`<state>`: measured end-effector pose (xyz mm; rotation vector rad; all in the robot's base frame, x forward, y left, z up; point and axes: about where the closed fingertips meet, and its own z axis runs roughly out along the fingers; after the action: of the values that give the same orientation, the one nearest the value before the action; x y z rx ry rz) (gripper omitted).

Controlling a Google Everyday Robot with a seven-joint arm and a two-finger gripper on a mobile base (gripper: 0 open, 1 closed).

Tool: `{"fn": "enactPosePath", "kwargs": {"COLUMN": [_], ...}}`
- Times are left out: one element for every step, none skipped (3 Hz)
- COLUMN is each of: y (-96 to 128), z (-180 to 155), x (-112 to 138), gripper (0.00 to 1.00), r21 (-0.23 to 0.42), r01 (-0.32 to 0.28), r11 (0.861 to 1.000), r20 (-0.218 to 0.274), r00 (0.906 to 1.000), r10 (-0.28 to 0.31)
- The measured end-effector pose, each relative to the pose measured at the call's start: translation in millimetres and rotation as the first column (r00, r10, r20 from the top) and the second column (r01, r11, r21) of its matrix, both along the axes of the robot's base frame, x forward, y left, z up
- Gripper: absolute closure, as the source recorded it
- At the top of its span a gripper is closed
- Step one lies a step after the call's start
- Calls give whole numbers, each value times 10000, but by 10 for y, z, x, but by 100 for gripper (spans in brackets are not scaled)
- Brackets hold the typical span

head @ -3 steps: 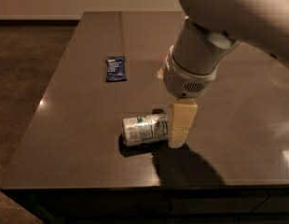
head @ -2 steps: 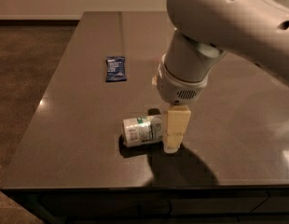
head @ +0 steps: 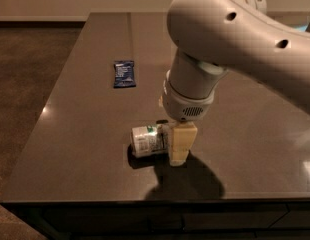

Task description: Move 7up can near green can

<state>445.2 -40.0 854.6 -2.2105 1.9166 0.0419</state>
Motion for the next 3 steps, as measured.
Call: {"fn": "enactPosePath", "kwargs": {"y": [-16, -73, -135], "z": [-36, -6, 129], "x": [20, 97, 260], "gripper": [41, 63, 87], "r21": [-120, -218, -266], "r01": [9, 100, 274], "r11": [9999, 9997, 9993], "r20": [0, 68, 305], "r00": [10000, 9999, 9992], "r10": [-9, -99, -265]}}
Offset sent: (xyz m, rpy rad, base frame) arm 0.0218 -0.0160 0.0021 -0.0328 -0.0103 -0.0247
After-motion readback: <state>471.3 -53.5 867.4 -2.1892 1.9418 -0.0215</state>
